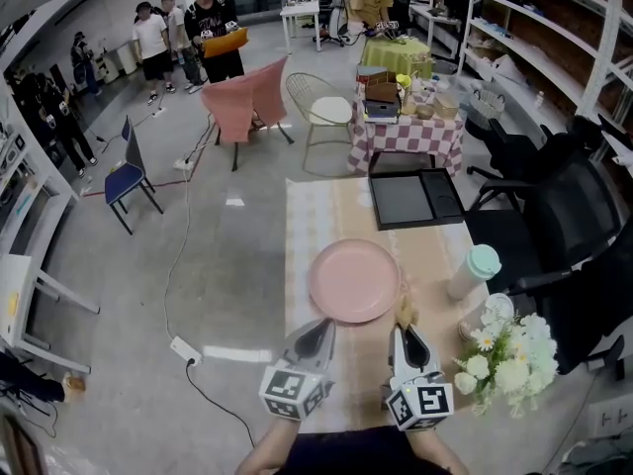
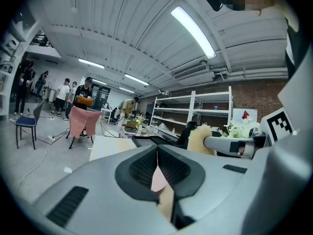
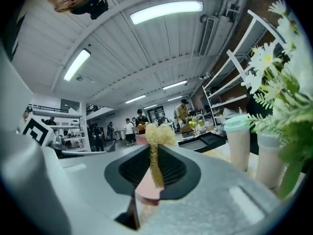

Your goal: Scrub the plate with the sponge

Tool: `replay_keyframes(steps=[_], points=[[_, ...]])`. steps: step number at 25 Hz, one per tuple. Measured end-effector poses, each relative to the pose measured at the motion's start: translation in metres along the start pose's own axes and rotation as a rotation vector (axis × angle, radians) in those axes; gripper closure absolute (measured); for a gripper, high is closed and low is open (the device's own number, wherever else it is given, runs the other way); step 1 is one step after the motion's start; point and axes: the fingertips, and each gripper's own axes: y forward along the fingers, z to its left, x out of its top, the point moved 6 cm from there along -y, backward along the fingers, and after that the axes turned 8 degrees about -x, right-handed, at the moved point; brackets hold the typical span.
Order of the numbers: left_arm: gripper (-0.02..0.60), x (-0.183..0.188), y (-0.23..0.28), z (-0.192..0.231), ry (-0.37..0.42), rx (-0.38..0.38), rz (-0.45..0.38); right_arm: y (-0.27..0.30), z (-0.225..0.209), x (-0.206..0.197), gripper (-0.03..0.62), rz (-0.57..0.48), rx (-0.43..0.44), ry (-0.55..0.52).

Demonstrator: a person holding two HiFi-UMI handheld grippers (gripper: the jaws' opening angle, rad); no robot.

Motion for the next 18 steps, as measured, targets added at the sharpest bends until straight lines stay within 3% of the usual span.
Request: replay_keyframes(steps=[18], points=[[0.571, -0.0098, -0.0042, -0.0004, 0.018, 0.001, 0.039, 0.0006, 0.0041, 0.003, 0.545, 0.016, -0.001, -0.053]])
